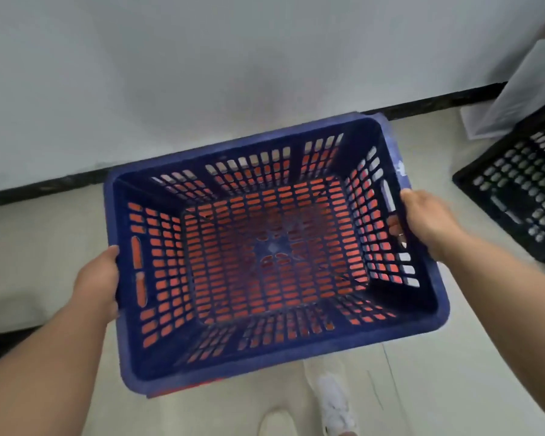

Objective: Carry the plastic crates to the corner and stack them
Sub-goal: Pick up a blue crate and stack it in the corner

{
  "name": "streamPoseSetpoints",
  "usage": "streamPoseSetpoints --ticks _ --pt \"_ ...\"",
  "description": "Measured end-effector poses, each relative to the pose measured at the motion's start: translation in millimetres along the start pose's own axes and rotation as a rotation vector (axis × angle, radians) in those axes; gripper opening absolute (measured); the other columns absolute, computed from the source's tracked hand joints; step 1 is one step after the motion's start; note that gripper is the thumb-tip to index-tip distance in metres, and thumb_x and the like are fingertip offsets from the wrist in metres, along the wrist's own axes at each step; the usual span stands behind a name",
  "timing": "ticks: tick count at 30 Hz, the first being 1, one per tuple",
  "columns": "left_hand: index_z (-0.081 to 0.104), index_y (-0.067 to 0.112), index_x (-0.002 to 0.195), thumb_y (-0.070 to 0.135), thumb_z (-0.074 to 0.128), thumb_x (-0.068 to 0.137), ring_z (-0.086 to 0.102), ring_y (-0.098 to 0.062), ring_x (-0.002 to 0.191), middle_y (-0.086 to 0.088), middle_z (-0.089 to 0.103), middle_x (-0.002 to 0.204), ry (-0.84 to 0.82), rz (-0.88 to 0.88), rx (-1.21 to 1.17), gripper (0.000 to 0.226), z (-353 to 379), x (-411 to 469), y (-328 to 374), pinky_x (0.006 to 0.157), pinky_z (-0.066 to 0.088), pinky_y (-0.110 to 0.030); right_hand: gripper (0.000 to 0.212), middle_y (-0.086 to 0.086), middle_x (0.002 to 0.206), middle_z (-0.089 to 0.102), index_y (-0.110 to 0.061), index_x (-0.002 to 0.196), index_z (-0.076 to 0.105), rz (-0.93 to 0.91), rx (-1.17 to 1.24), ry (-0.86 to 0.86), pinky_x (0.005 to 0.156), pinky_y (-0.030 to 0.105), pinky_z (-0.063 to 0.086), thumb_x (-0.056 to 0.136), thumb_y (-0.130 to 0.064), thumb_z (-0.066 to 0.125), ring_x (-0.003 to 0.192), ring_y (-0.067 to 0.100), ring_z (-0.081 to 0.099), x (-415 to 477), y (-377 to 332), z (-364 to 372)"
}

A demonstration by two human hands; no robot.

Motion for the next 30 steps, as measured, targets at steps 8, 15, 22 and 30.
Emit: streamPoseSetpoints --ticks 8,15,22,30 --pt "0.061 0.015 0.089 0.032 0.044 0.097 0.059 -0.019 0.060 -0.008 0.063 0.081 0.005 -0.016 0.011 0.026 -0.7 39.3 -22.3 0.045 0.049 -0.026 0.032 0.016 0.078 0.062 0.002 0.109 0.054 -0.022 -0.061 -0.097 0.050 0.029 0.048 0.102 -0.021 0.033 0.061 0.026 0.057 52.6 18.4 52.4" --pt "0.063 0.015 0.121 0.036 0.045 0.098 0.068 -0.027 0.093 -0.015 0.069 0.114 -0.115 0.004 0.072 0.036 -26.4 49.8 -58.2 0.081 0.057 -0.043 0.030 0.021 0.090 0.067 -0.001 0.107 0.059 -0.002 0.024 -0.113 0.064 0.034 0.055 0.099 -0.024 0.041 0.071 0.029 0.063 47.9 32.8 58.7" --pt "0.063 0.005 0.119 0.041 0.038 0.101 0.066 -0.024 0.099 -0.012 0.069 0.109 -0.141 -0.107 0.059 0.046 -18.7 36.9 -59.1 0.077 0.052 -0.039 0.036 0.016 0.101 0.070 -0.004 0.111 0.061 0.079 0.040 -0.090 0.085 0.046 0.054 0.100 -0.032 0.039 0.086 0.032 0.067 42.6 51.0 63.1" --pt "0.060 0.022 0.117 0.033 0.035 0.102 0.062 -0.018 0.077 -0.009 0.071 0.101 -0.064 0.086 0.075 0.031 -8.5 45.8 -53.9 0.080 0.053 -0.039 0.049 0.018 0.095 0.071 -0.003 0.114 0.061 0.077 0.103 -0.046 0.075 0.045 0.057 0.093 -0.042 0.041 0.082 0.032 0.069 52.1 52.3 70.4"
Point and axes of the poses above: each hand's wrist, its own x-axis towards the middle knuckle, its own z-axis out of the palm, y = z × x, the point moved 1 cm from there along x, towards the middle knuckle
